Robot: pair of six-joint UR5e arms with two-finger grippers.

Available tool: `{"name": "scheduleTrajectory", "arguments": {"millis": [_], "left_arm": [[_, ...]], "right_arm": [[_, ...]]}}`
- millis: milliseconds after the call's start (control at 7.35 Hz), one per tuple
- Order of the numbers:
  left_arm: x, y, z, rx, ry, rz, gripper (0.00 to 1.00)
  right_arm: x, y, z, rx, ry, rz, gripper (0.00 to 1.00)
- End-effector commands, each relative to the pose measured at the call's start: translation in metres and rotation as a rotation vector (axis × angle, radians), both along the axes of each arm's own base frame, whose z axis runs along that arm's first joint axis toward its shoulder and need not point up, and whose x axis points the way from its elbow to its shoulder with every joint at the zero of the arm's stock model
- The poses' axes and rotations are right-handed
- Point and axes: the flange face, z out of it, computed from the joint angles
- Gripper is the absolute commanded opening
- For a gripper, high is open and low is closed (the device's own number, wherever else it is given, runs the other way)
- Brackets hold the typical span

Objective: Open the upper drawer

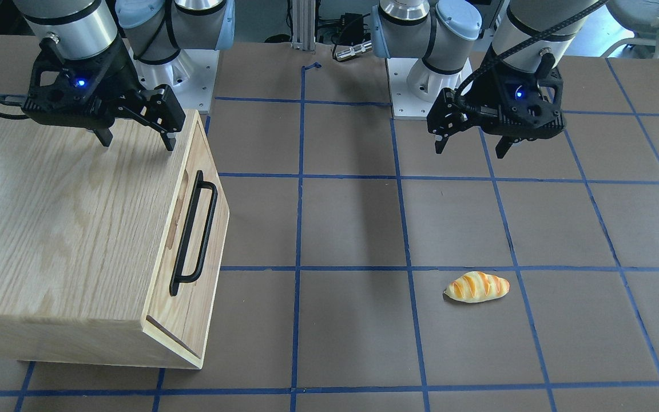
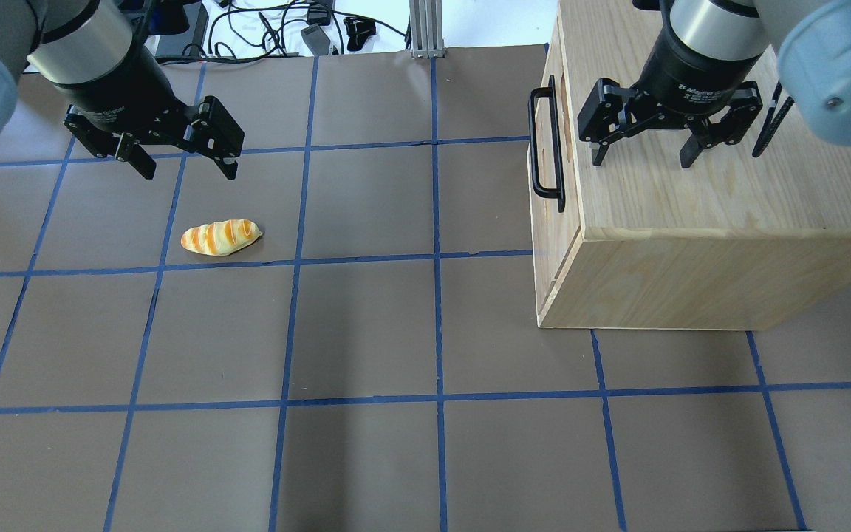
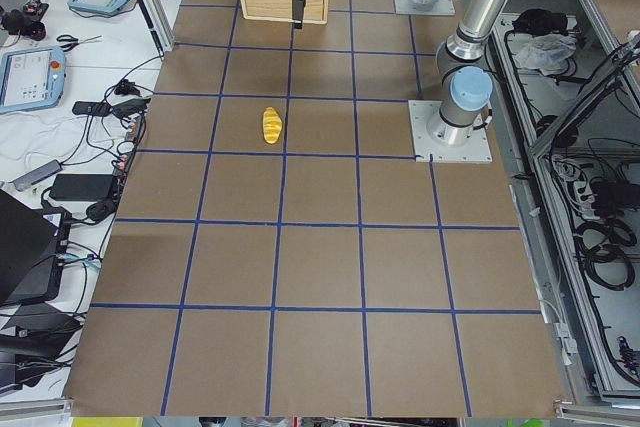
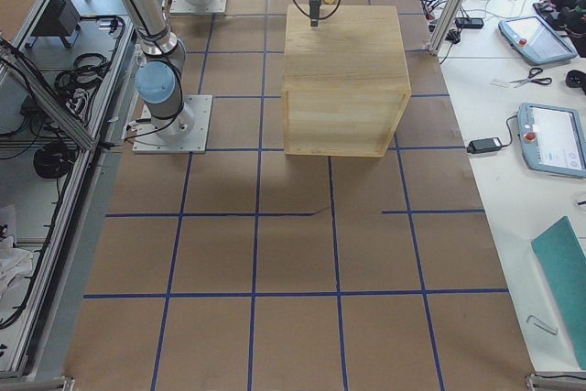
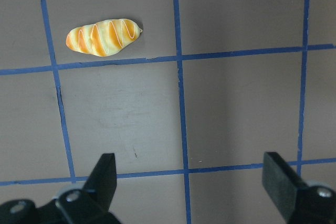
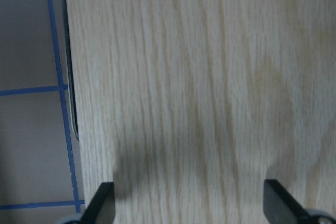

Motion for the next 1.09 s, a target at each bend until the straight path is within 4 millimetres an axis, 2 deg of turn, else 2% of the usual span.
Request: {"name": "scheduleTrajectory", "arguments": {"millis": [0, 408, 952], "left_arm": [[-0.001, 0.001, 0.000, 0.000, 0.000, -0.002, 1.00], [-0.002, 0.016, -0.009, 0.017, 0.005, 0.002, 1.00], [-0.003, 0.013, -0.015, 0.025, 0.004, 0.010, 1.00]], "right_arm": [[0.000, 0.000, 0.000, 0.000, -0.001, 0.000, 1.00], [0.000, 0.000, 0.000, 0.000, 0.001, 0.000, 1.00], [0.000, 0.000, 0.000, 0.000, -0.001, 0.000, 1.00]]}}
